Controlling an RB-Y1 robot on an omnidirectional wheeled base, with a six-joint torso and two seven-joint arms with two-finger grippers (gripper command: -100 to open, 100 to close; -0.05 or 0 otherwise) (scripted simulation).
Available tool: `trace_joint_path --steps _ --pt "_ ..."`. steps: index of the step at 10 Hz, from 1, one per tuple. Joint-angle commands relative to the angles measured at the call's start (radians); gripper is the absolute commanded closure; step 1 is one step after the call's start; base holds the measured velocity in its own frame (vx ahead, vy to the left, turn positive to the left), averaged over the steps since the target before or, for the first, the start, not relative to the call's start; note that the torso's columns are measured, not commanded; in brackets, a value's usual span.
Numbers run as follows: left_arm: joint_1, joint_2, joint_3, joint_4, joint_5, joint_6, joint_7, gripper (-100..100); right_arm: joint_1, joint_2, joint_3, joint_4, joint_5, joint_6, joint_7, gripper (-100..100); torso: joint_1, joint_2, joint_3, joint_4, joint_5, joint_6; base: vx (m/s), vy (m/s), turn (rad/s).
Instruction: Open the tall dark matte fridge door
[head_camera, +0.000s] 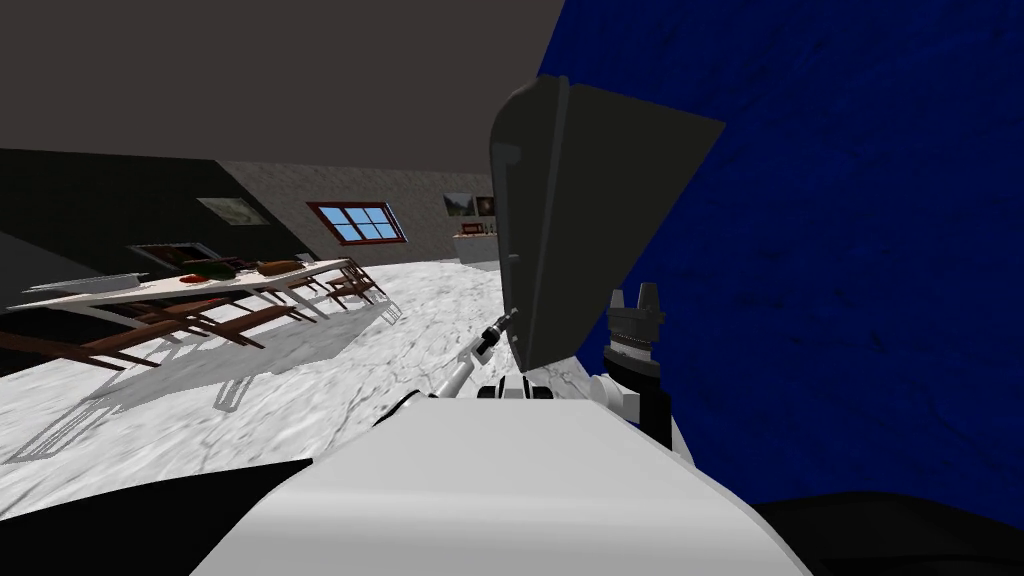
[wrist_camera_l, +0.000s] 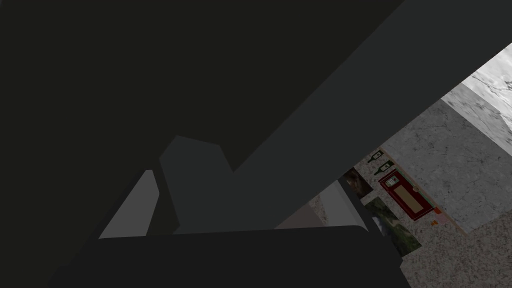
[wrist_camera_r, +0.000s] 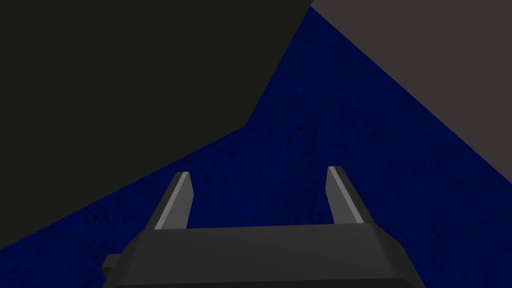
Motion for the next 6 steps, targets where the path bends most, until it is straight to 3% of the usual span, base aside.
trace_joint_path --steps 1,3,4,6 --pt "-0.084 -0.001 -0.026 0.092 0.007 -0.012 0.009 -100 0.0 0.0 0.0 0.0 0.0 0.0 0.0 0 0.001 0.001 0.001 0.0 0.0 -0.001 -0.03 -0.019 0.142" --pt "-0.086 -0.003 -0.023 0.092 0.007 -0.016 0.006 -100 0.0 0.0 0.0 0.0 0.0 0.0 0.0 0 0.002 0.0 0.0 0.0 0.0 0.0 -0.007 -0.004 -0.003" --pt "-0.038 0.001 -0.006 0.043 0.0 0.002 0.002 100 0.0 0.0 0.0 0.0 0.0 0.0 0.0 0 0.002 0.0 0.0 0.0 0.0 -0.001 0.032 0.012 -0.275" --pt "0.012 0.003 0.014 -0.011 -0.006 0.017 -0.005 100 0.0 0.0 0.0 0.0 0.0 0.0 0.0 0 0.001 -0.002 -0.001 -0.002 0.001 0.001 0.031 0.029 -0.207"
